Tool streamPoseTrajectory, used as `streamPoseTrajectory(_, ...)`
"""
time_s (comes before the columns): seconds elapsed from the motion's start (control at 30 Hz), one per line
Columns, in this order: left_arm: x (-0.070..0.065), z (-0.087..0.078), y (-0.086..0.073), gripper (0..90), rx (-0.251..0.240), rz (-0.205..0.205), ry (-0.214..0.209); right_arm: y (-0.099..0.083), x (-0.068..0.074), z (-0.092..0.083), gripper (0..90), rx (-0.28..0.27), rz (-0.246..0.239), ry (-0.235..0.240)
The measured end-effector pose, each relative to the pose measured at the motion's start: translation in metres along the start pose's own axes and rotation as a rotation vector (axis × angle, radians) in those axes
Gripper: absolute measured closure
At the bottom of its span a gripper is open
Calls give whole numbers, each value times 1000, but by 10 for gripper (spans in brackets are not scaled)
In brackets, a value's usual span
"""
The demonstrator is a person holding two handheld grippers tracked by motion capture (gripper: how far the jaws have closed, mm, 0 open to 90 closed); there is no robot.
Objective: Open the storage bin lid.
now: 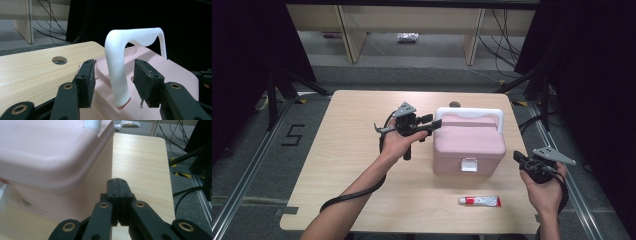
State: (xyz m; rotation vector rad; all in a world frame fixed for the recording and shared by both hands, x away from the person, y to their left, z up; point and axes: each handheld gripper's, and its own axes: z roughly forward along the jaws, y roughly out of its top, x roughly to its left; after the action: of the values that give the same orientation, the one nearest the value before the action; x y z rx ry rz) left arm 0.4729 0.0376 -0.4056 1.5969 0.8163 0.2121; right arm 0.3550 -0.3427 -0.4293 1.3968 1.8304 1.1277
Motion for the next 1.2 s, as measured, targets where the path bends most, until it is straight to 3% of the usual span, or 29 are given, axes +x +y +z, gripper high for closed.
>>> streamPoseTrajectory(0.03,0,1,0,532,3,-4,-2,0,-1,0,900,7,-21,-23)
streamPoseTrajectory(0.13,-1,4,1,546,14,-6,-2,-1,-1,1,897,2,-18,-17)
streamPoseTrajectory(0.2,-1,6,1,558,22,-13,0,-1,0,1,894,7,-10,-9)
streamPoseTrajectory(0.27,-1,9,1,574,30,-19,-4,-1,3,1,892,13,31,-6)
streamPoseTrajectory(0.43,0,14,0,622,31,-45,-13,-2,3,2,886,13,32,-5)
streamPoseTrajectory(0.5,0,15,0,639,32,-52,-12,-1,0,2,882,11,-13,-12)
streamPoseTrajectory(0.67,-2,18,-1,705,34,-54,-14,-2,-1,1,877,16,-15,-6)
streamPoseTrajectory(0.7,-2,17,-1,713,35,-51,-5,-3,2,0,875,20,26,1)
streamPoseTrajectory(0.77,-1,17,-1,721,35,-66,-10,-3,1,0,873,19,20,0)
streamPoseTrajectory(0.8,-1,18,-1,721,34,-74,-12,-3,-2,1,872,11,-18,-6)
streamPoseTrajectory(0.93,0,18,-1,730,35,-101,-17,-4,-1,1,870,14,-13,-15)
streamPoseTrajectory(0.97,0,17,-1,736,36,-113,-18,-4,4,1,870,30,36,-6)
streamPoseTrajectory(1.0,0,17,-1,736,35,-125,-23,-4,4,1,870,30,36,-6)
streamPoseTrajectory(1.03,1,17,-1,742,36,-148,-24,-3,1,1,870,19,-10,-12)
streamPoseTrajectory(1.2,2,18,1,748,40,-168,-33,-3,3,-2,900,6,-26,0)
